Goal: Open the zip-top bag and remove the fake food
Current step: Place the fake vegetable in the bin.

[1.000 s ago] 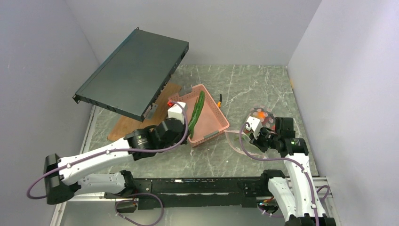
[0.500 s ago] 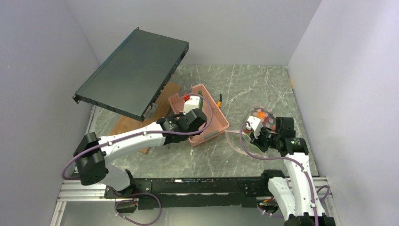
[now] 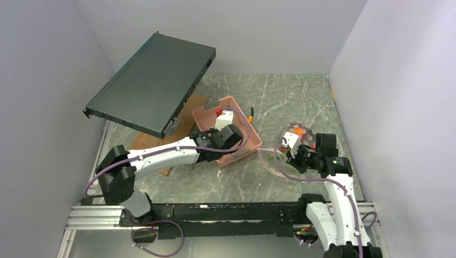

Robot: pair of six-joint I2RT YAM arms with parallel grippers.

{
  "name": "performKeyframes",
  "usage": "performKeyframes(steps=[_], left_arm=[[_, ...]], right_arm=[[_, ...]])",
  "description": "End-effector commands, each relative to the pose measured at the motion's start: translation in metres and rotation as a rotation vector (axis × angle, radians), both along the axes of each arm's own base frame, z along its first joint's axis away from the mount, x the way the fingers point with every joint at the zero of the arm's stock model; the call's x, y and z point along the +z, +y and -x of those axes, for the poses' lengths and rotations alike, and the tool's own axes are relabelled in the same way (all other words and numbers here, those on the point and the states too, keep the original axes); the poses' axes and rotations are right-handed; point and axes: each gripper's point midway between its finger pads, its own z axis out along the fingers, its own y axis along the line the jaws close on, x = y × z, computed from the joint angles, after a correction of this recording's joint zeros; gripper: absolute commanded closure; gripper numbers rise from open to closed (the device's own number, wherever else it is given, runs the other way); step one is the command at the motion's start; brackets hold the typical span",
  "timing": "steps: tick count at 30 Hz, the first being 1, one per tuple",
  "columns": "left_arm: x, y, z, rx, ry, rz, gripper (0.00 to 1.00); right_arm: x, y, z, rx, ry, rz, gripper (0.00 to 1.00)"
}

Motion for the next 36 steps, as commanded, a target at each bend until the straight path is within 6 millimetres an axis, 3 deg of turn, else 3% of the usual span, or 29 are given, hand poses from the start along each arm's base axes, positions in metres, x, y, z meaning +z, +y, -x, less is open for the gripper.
performKeyframes(steps=[1, 4, 10, 14, 19, 27, 36], left_arm=[[0.012, -0.003, -0.013, 0.028, -0.042, 0.019, 0.75], [0.009, -0.001, -0.015, 0.034, -0.042, 0.013, 0.55], [0.011, -0.001, -0.018, 0.026, -0.044, 0.023, 0.34], [0.020, -0.008, -0.010, -0.035, -0.035, 0.074, 0.32], [0.023, -0.025, 0.016, -0.216, 0.003, 0.193, 0.27], [0.056, -0.066, 0.067, -0.562, -0.051, 0.487, 0.17], [0.076, -0.120, 0.109, -0.838, -0.147, 0.556, 0.15]], right_arm=[[0.007, 0.002, -0.005, 0.005, -0.032, -0.016, 1.00], [0.007, 0.002, -0.006, 0.006, -0.031, -0.016, 1.00], [0.006, 0.002, -0.006, 0.006, -0.022, -0.016, 1.00], [0.005, 0.002, -0.006, 0.005, -0.019, -0.017, 1.00], [0.005, 0.002, -0.006, 0.005, -0.017, -0.017, 1.00], [0.004, 0.002, -0.006, 0.003, -0.014, -0.017, 1.00], [0.005, 0.002, -0.006, 0.004, -0.017, -0.018, 1.00]])
